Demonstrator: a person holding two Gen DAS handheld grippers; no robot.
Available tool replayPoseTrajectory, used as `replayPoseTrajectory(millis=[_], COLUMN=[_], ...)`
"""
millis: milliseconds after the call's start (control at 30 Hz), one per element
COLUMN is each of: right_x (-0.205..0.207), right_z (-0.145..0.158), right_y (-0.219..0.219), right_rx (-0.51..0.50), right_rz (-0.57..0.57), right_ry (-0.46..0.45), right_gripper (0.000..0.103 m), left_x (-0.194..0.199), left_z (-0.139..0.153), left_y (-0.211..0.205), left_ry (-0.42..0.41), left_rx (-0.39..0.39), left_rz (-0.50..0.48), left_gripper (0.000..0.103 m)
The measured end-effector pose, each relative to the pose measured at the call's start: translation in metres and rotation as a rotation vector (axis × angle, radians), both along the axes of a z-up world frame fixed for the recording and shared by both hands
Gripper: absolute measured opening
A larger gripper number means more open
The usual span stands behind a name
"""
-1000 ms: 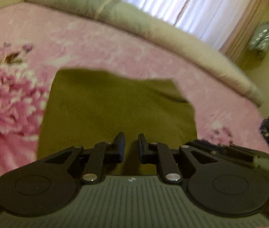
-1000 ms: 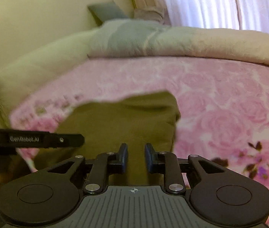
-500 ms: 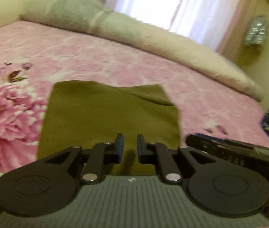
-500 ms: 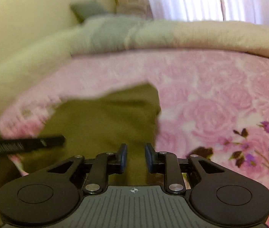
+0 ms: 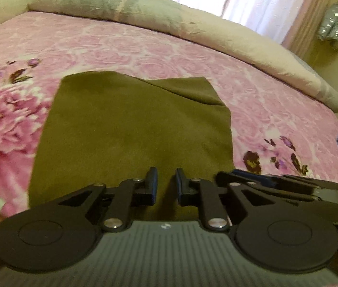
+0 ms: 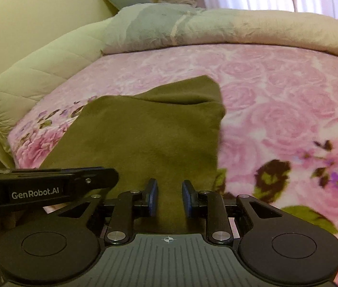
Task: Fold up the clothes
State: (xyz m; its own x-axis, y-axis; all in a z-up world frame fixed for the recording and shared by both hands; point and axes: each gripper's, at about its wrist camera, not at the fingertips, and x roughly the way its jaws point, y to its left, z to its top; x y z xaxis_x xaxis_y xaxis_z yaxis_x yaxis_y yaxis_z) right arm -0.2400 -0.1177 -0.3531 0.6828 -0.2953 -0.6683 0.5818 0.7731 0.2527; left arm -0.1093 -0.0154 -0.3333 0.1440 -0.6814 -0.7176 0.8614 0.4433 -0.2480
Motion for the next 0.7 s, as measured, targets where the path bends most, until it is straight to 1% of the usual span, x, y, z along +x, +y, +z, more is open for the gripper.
replayPoseTrajectory(millis=[67, 100, 133, 167, 200, 233, 333, 467, 700], right_x=[-0.007, -0.011, -0.014, -0.018, -0.021, -0.024, -0.033, -0.04, -0.05], right_z=[0.006, 0.009, 0.011, 0.012, 0.014, 0.016, 0.026, 0.037, 0.043], right_y=[0.008, 0.013, 0.018, 0.022, 0.026, 0.029, 0.04, 0.048, 0.061], right_rx=[-0.023, -0.032, -0.031, -0.026, -0.021, -0.027, -0.048, -0.041, -0.012], right_rz=[-0.028, -0.04, -0.044, -0.049, -0.055, -0.055, -0.053, -0.073, -0.108], right_ry=[0.019, 0.026, 0.031, 0.037, 0.043, 0.037, 0.019, 0.012, 0.053], right_gripper=[0.025, 0.025, 0.031, 0.064, 0.081, 0.088, 0.088, 0.088, 0.088], left_x=[-0.004, -0.006, -0.009, -0.011, -0.015, -0.018, -0.023, -0.031, -0.044], left_z=[0.006, 0.008, 0.011, 0.013, 0.015, 0.017, 0.025, 0.035, 0.05], left_y=[0.007, 0.01, 0.013, 0.016, 0.019, 0.022, 0.034, 0.047, 0.076], left_ry=[0.004, 0.002, 0.0, -0.009, -0.026, -0.04, -0.054, -0.09, -0.138], left_rx=[0.02, 0.032, 0.044, 0.058, 0.073, 0.081, 0.096, 0.11, 0.124], left_rz=[0.028, 0.041, 0.055, 0.067, 0.077, 0.085, 0.107, 0.126, 0.158], left_gripper=[0.018, 0.023, 0.026, 0.032, 0.033, 0.033, 0.035, 0.044, 0.049])
